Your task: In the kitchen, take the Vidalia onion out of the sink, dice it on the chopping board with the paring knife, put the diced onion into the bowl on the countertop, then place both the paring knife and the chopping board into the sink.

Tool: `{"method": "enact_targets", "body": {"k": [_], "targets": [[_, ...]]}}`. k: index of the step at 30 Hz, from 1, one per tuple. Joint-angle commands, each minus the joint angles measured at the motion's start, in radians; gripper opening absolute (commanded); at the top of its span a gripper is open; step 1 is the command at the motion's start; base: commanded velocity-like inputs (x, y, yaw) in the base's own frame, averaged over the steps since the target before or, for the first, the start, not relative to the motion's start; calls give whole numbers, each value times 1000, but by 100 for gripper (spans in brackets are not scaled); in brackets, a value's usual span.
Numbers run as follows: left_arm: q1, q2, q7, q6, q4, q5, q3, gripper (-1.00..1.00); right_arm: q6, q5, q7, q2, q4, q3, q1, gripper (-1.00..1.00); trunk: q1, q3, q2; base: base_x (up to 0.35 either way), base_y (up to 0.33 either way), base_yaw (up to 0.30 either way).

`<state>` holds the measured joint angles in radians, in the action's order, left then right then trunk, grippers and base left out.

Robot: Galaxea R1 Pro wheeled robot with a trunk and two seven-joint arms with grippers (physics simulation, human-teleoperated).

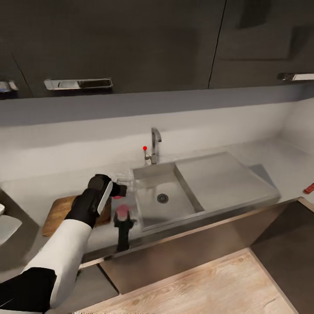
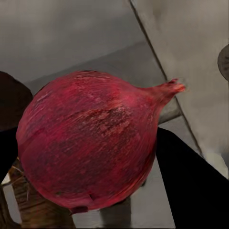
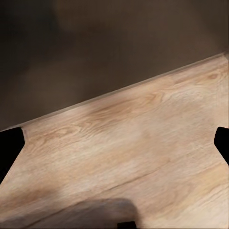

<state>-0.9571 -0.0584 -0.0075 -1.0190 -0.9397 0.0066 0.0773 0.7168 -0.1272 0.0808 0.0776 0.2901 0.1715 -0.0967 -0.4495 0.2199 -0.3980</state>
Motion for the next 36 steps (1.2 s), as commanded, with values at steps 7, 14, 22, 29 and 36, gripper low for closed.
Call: {"method": "enact_targets", "body": {"k": [7,14,22,29,36], "targets": [[-1,0,-2,-4,-2,0,1,-100,2,-11,8,1,0,3,-2,100,0,2,-2,-8,298,265],[0,0,-2,-4,-2,0,1,-100,1,-11,8,1,1,3,0,100,0,2,-2,0,301,242],[0,-8,-2,-4,2,0,1,-100,2,-11,7,1,1,3,0,100,0,2,-2,0,237,146],[1,-17,-2,-3,12,0,2,-100,3,-11,5,1,1,3,0,100,0,2,-2,0,19,8],[1,-32,-2,-3,15,0,12,-100,6,-12,5,0,1,3,-1,100,0,2,-2,0,1,0]]}}
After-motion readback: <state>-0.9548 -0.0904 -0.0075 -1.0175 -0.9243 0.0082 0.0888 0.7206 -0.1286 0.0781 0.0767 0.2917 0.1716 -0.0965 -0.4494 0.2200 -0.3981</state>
